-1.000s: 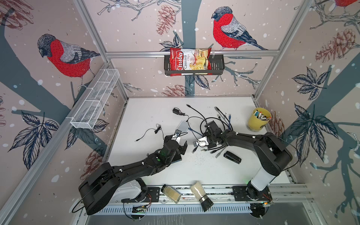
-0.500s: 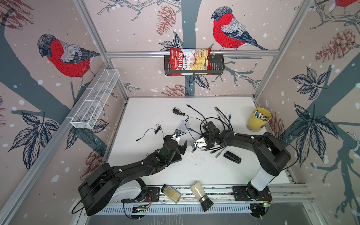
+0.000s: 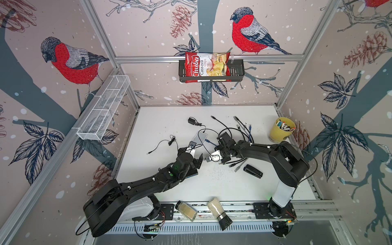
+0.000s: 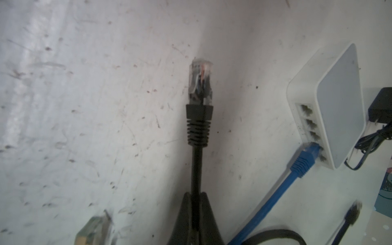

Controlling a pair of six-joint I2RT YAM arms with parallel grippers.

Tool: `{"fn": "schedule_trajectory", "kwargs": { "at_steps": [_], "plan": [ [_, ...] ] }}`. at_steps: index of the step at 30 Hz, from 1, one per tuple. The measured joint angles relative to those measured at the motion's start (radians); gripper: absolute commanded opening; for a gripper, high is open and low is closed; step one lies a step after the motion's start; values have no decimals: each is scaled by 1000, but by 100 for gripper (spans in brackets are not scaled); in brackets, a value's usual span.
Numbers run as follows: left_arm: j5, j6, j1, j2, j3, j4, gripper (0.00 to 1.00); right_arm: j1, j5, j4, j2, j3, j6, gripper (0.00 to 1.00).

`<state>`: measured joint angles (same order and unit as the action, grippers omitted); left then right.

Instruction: Insert the plug into the switch port

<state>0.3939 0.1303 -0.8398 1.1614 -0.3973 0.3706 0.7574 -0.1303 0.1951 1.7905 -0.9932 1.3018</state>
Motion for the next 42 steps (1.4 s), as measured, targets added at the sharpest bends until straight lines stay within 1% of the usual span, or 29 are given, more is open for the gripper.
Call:
{"fn": "schedule_trajectory", "kwargs": {
  "at_steps": [4,11,19,22,25,27,30,37,42],
  "plan": [
    [2,0,1,-2,2,0,97,-10,-1,20,-20,-13,-28,0],
    [6,-36,3,-13,10,5,96,-64,-35,103,-69,-92,-166,0],
    [-26,-181,5,-20,31,90,96,-105,-105,185,-156,-75,-288,0],
    [-41,-266,5,-16,-1,96,97,-124,-129,203,-177,-66,-330,0],
    [-121,-412,5,-21,-13,100,97,-139,-152,217,-182,-61,-365,0],
    [-163,-515,5,-26,12,139,97,-146,-166,219,-182,-53,-382,0],
    [-195,-640,5,-26,49,191,97,-153,-182,230,-183,-45,-392,0],
    [-263,-853,5,56,55,283,95,-156,-194,232,-183,-41,-410,0],
    [-317,-968,13,153,30,333,89,-156,-203,232,-189,-41,-410,0]
  ]
}}
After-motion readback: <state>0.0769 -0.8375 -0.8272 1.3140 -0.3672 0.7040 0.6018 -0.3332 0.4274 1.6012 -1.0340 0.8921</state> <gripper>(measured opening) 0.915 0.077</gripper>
